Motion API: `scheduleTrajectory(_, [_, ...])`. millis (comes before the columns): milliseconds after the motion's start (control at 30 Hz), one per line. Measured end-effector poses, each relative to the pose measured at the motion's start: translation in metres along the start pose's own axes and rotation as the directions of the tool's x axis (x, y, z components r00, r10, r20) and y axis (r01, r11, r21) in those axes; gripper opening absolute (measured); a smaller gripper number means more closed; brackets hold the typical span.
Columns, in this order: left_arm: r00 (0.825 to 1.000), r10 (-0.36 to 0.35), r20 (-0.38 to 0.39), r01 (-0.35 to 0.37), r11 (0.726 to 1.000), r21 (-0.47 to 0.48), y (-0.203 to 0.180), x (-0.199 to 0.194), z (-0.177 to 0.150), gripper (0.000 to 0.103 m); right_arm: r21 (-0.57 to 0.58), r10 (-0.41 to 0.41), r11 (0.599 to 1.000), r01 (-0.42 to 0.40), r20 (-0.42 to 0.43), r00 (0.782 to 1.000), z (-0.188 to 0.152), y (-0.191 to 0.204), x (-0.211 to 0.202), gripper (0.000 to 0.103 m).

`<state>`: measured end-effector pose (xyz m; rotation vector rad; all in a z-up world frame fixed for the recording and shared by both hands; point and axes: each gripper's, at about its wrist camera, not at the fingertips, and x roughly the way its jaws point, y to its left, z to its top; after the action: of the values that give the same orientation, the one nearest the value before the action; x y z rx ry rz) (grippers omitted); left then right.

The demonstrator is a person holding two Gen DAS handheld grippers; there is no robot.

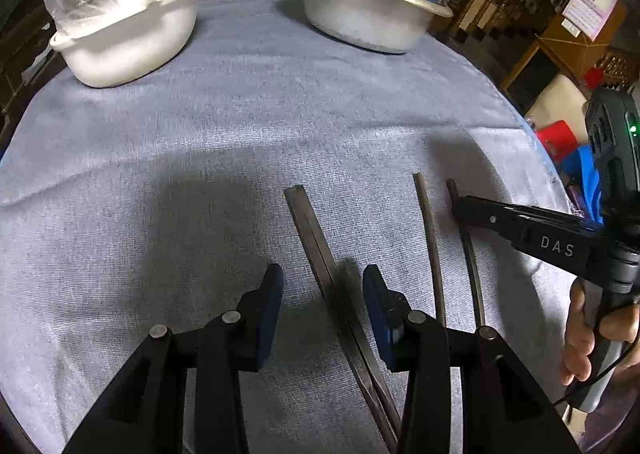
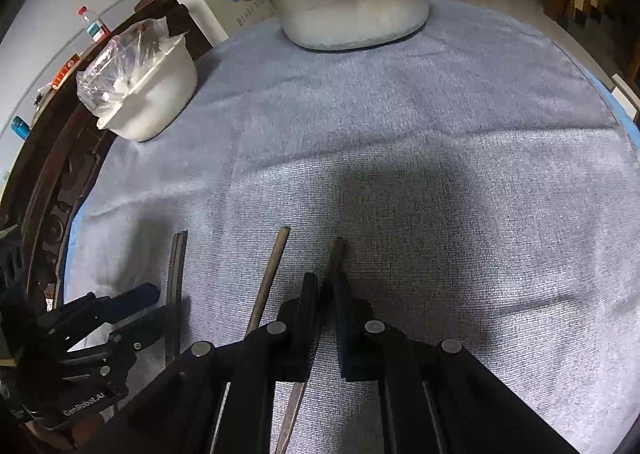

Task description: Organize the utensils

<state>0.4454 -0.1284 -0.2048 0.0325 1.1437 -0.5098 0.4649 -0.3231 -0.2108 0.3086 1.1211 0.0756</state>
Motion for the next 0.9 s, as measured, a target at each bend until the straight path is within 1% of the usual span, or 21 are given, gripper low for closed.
scheduleTrajectory(67, [1.0, -0.009, 0.004, 0.009, 1.0, -0.001, 0.006, -0.002, -0.002, 0.043, -0.002, 0.001, 1.0, -0.001, 0.001, 1.0, 0.0, 0.0, 0.0, 0.01])
scheduleTrajectory(200, [1.0, 0.014, 0.004, -0.014, 1.0, 0.017, 0.011, -0.004, -0.005, 0.041, 0.01, 0.012, 1.0, -0.012, 0.003, 1.0, 0.0, -0.002, 0.0, 0.01])
scheduleTrajectory(267, [1.0, 0.024, -0.003, -0.024, 1.0, 0.003, 0.012, -0.005, -0.005, 0.041, 0.01, 0.009, 1.0, -0.009, 0.006, 1.0, 0.0, -0.002, 0.0, 0.01])
scheduleTrajectory(367, [1.0, 0.01, -0.003, -0.01, 1.0, -0.011, 0.01, -0.006, -0.009, 0.041, 0.014, 0.011, 1.0, -0.011, 0.011, 1.0, -0.001, -0.003, 0.0, 0.01])
scheduleTrajectory(467, [1.0, 0.023, 0.001, -0.024, 1.0, 0.016, 0.007, -0.01, -0.015, 0.041, 0.018, 0.015, 1.0, -0.015, 0.013, 1.0, -0.001, -0.004, 0.0, 0.01])
scheduleTrajectory(633, [1.0, -0.028, 0.01, 0.028, 1.0, 0.005, 0.0, -0.008, -0.013, 0.041, 0.014, 0.015, 1.0, -0.015, 0.017, 1.0, -0.001, -0.004, -0.001, 0.01])
scheduleTrajectory(800, [0.999, -0.048, 0.024, 0.048, 0.999, 0.021, 0.002, -0.005, -0.012, 0.042, 0.017, 0.026, 1.0, -0.026, 0.016, 1.0, 0.0, -0.006, -0.001, 0.01])
scheduleTrajectory(900, [0.999, -0.04, 0.013, 0.04, 0.998, 0.046, 0.005, -0.009, -0.017, 0.042, 0.017, 0.033, 0.999, -0.033, 0.017, 0.999, 0.0, -0.006, -0.001, 0.01])
